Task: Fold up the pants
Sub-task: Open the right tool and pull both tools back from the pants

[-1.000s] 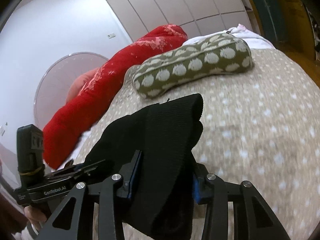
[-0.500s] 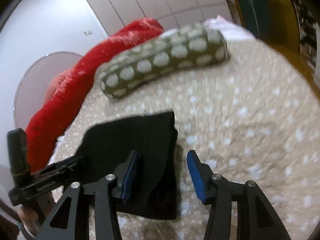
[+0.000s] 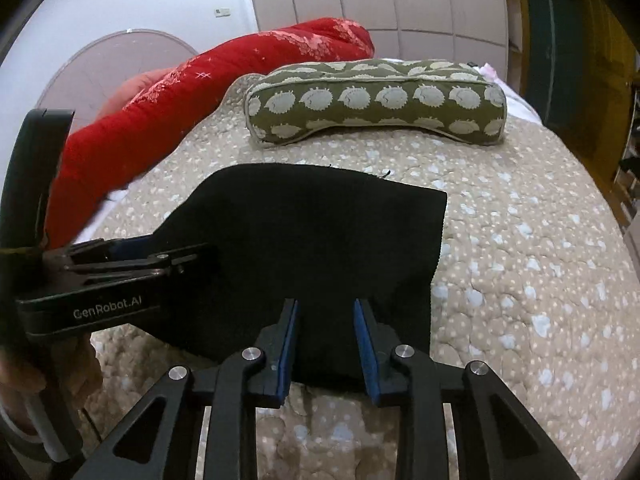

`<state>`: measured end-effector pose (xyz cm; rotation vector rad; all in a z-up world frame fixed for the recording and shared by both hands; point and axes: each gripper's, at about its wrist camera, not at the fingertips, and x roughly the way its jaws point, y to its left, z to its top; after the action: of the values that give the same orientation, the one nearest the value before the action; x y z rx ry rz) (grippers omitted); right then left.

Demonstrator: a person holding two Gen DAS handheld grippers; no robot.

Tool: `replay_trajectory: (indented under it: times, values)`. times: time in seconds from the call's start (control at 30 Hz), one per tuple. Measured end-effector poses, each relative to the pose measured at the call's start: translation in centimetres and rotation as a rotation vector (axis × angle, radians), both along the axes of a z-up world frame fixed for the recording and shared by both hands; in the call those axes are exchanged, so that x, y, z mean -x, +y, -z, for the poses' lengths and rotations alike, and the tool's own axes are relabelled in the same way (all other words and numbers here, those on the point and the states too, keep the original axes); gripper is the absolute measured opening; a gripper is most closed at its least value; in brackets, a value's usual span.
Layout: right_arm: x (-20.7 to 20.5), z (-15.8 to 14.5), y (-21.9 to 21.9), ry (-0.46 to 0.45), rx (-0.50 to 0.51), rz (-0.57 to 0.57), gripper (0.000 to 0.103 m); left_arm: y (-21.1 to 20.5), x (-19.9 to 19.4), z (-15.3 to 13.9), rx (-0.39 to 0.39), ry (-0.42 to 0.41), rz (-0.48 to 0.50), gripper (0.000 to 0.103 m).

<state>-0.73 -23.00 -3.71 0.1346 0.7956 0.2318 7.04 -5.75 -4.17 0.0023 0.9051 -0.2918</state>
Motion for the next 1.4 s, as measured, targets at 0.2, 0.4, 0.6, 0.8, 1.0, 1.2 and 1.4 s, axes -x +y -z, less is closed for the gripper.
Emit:
replay_trajectory:
  times: [0.2, 0.4, 0.6, 0.8, 1.0, 1.2, 1.4]
  values:
    - [-0.2, -1.5, -1.0, -0.007, -0.088, 0.027, 0.027, -0.2, 0.9, -0.3, -0.031, -0.030, -0.022, 0.071]
    - [-0.9, -2.4, -0.8, -0.021, -0.034, 0.067, 0.027, -0.1, 1.8, -0.8, -0.050, -0.035, -0.037, 0.071]
    - [-0.4, -1.6, -1.0, -0.001, -0.041, 0.091, 0.027, 0.2, 3.0, -1.2, -0.078, -0.058, -0.057, 0.071]
    - [0.7, -1.1, -0.9, -0.002, -0.031, 0.095, 0.030, 0.7, 3.8, -1.4, -0.082, -0.067, -0.076, 0.071]
    - [0.7, -0.4, 0.1, -0.005, 0.026, 0.094, 0.034, 1.0, 4.6, -1.5, -0.085, -0.070, -0.087, 0.071]
    - [1.5, -1.8, 0.1, -0.016, 0.025, 0.101, 0.036, 1.0, 5.5, -2.0, -0.091, -0.084, -0.086, 0.071]
    - [2.7, -3.3, 0.3, -0.047, 0.032, 0.101, 0.038, 0.8, 6.5, -2.8, -0.101, -0.105, -0.081, 0.071]
